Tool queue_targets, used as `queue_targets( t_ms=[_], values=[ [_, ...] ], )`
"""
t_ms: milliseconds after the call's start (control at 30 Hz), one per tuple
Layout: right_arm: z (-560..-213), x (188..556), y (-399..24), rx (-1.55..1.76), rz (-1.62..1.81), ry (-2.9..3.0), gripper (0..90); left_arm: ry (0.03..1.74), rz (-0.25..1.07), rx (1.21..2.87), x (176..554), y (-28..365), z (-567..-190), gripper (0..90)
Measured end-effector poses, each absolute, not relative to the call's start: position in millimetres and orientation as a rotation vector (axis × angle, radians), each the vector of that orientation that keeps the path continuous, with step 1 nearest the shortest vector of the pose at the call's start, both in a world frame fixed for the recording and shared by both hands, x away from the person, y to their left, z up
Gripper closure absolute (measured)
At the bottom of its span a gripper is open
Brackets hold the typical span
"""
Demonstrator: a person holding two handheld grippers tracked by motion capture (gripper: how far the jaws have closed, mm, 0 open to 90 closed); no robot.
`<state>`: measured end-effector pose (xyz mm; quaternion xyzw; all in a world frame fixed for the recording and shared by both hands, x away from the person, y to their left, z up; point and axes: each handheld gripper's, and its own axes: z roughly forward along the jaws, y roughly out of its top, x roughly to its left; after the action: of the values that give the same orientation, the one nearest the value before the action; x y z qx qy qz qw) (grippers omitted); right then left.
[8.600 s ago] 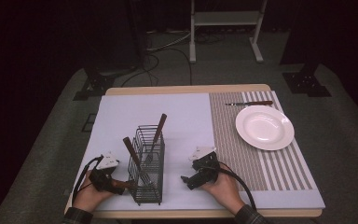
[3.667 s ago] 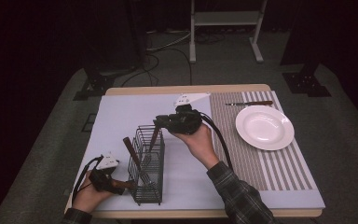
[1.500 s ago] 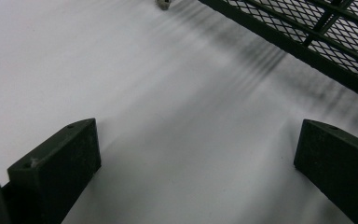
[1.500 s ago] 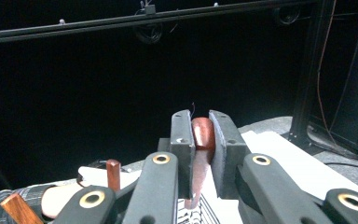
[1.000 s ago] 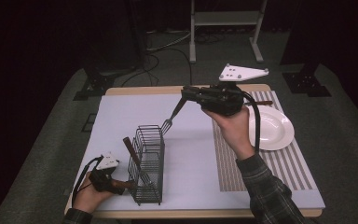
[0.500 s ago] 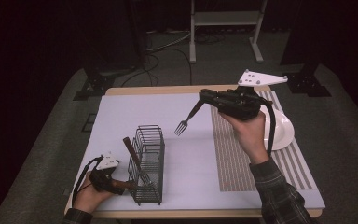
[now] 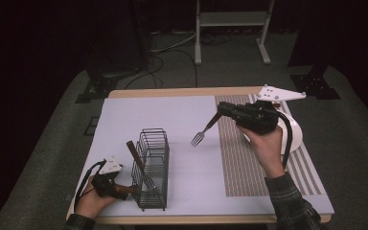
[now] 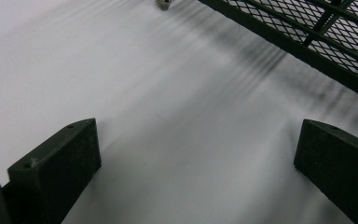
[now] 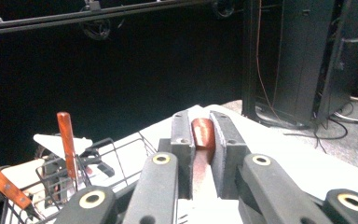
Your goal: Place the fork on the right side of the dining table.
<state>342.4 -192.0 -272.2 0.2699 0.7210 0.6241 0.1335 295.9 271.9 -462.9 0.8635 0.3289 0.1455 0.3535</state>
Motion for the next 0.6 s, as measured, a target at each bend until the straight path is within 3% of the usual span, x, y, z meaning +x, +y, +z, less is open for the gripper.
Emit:
queue_targets(
  t_ms=[600],
  values=[
    [-296.7,335.3,-221.8,0.906,1.745,2.072,80.2,0.851,0.374,2.234,296.0,272.0,-462.7,0.0]
  ],
)
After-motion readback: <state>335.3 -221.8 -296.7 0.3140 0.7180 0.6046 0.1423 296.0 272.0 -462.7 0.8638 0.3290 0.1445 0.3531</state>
